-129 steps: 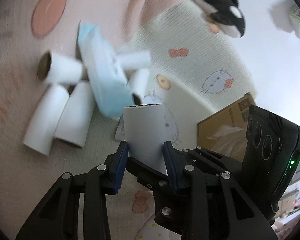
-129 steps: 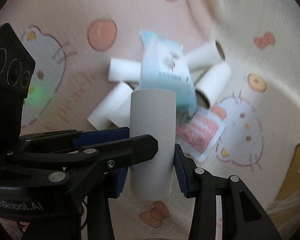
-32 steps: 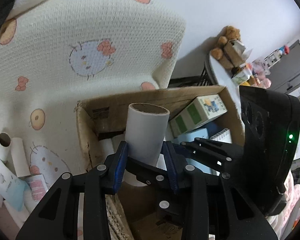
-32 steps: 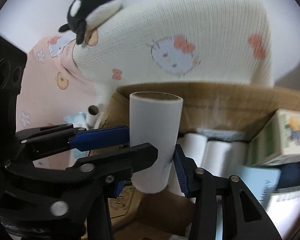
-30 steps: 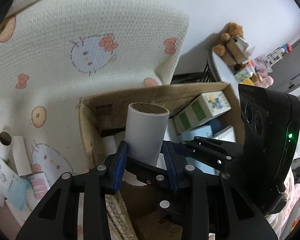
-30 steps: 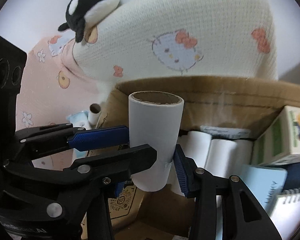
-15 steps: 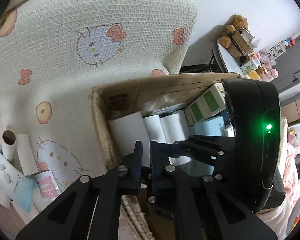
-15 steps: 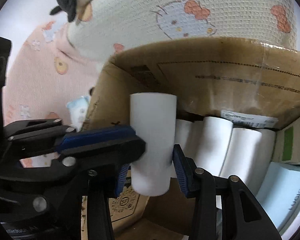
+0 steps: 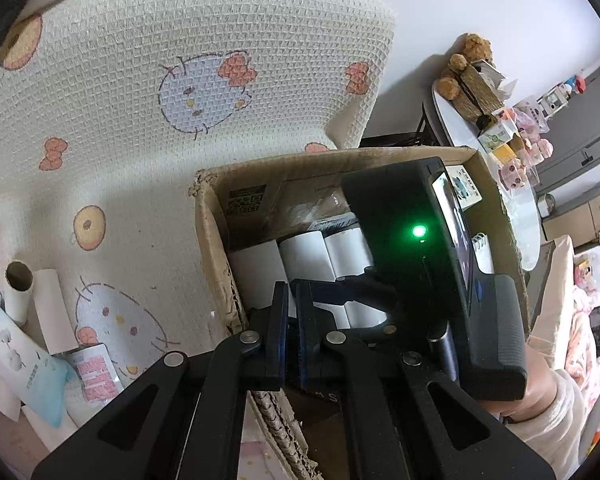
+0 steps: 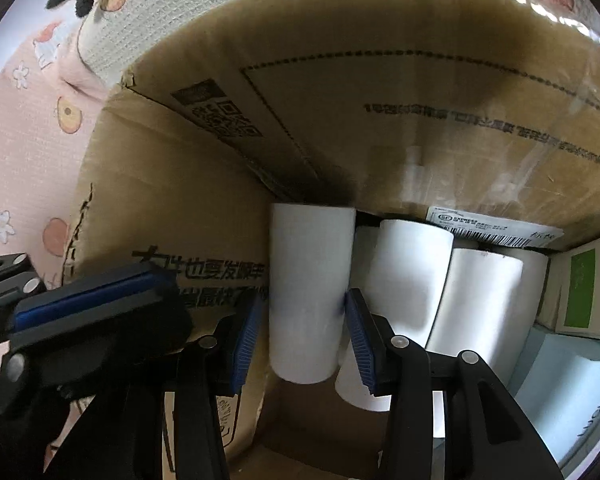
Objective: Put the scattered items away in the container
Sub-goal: 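Lower the tube into the box beside the other tubes and open the left gripper, then move both grippers back to the scattered tubes on the blanket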
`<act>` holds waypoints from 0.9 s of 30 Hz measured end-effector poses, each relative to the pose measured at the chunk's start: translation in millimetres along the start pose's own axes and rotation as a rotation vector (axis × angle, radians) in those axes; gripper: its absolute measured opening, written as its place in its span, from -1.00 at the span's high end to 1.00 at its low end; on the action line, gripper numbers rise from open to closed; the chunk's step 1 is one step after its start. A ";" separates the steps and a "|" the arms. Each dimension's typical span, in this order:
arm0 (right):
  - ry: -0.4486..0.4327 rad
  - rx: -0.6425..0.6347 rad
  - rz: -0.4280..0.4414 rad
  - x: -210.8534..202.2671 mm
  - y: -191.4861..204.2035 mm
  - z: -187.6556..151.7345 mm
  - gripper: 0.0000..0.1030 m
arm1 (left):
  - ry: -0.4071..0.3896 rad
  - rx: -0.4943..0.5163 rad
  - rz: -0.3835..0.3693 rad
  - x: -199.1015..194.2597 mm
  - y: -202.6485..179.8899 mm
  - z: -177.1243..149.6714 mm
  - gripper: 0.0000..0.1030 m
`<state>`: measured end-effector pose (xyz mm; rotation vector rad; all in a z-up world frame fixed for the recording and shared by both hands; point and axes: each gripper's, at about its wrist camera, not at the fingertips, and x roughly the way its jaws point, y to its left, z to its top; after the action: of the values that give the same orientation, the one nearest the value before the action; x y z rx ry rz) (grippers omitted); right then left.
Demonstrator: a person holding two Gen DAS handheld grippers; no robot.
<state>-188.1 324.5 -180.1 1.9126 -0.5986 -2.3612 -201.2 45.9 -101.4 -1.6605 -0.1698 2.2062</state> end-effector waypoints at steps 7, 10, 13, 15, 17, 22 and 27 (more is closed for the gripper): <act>-0.067 -0.032 -0.066 -23.4 6.8 -8.4 0.21 | -0.032 0.013 0.028 -5.8 -5.1 -3.0 0.91; -0.106 -0.054 -0.117 -41.2 11.2 -14.9 0.21 | -0.063 0.024 0.026 -10.5 -8.7 -4.8 0.86; -0.157 -0.079 -0.165 -59.1 17.8 -22.0 0.21 | -0.116 0.048 0.059 -17.8 -15.1 -6.9 0.80; -0.193 -0.096 -0.181 -70.7 24.3 -27.8 0.21 | -0.161 0.072 0.080 -25.5 -19.8 -9.1 0.74; -0.239 -0.121 -0.191 -82.0 31.9 -35.9 0.21 | -0.208 0.091 0.102 -35.2 -23.2 -11.6 0.70; -0.278 -0.188 -0.242 -92.3 47.5 -42.6 0.21 | -0.301 0.082 0.109 -64.5 -16.6 -18.1 0.60; -0.279 -0.238 -0.244 -99.0 61.0 -50.8 0.21 | -0.380 0.077 0.072 -90.9 -3.6 -27.6 0.32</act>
<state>-128.8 281.5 -76.4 1.6519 -0.0855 -2.7280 -153.0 12.8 -26.6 -1.2117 -0.1228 2.5304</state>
